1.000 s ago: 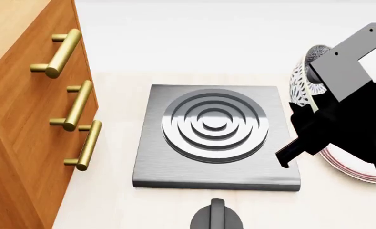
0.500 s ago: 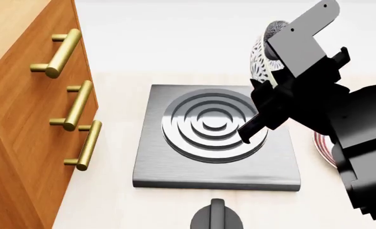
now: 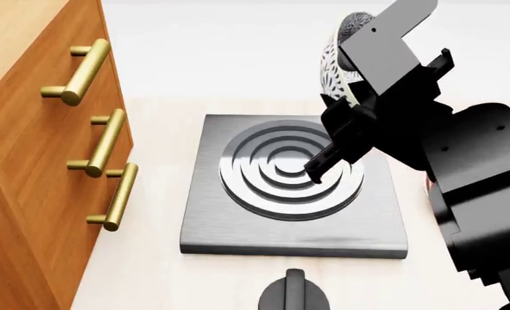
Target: Put the bowl on the stove.
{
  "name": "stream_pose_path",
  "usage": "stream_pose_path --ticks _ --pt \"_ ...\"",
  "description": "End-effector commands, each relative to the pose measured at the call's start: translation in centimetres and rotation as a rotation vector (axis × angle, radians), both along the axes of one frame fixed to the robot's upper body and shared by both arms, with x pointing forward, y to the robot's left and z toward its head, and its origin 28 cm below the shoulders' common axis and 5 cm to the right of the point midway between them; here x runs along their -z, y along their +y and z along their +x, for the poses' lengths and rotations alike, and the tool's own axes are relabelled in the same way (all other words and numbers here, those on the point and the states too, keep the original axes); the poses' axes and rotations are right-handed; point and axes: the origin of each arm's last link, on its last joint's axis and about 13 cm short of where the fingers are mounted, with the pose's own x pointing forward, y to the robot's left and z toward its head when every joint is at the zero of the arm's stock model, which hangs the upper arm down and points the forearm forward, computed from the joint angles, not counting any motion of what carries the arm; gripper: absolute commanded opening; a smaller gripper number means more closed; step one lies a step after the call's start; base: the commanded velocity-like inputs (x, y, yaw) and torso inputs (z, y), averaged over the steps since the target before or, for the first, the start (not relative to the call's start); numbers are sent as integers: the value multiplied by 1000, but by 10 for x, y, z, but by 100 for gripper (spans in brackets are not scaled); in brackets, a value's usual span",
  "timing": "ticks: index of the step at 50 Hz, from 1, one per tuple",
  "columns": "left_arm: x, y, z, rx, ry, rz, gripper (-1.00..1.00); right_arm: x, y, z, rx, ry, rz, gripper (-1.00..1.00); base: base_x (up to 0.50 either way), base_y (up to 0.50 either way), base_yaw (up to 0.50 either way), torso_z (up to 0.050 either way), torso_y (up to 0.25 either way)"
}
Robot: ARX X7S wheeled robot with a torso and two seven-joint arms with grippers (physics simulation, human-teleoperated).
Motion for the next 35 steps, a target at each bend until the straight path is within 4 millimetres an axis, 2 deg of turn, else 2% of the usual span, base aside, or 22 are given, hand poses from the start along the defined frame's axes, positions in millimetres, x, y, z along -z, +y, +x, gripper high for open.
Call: stream_pose_path --ticks 1,9,18,23,30,35 --pt "-1 1 0 -3 -26 6 100 -7 4 1 -22 -34 8 -100 0 0 0 0 0" --pt "-1 1 0 -2 -24 6 100 -8 8 20 -20 -55 -52 -100 0 0 0 0 1" --pt "1 1 1 -2 -17 5 100 -10 20 56 -58 -65 -126 -100 0 0 0 0 0" --pt "1 1 1 -4 -16 6 100 -10 29 68 -82 -72 -176 -100 0 0 0 0 0" --pt "2 1 2 -3 -12 6 100 -16 39 71 -111 -98 -307 -100 0 0 0 0 1" --pt "3 1 3 -1 -10 4 100 -18 43 72 -123 -105 -331 -100 0 0 0 0 0"
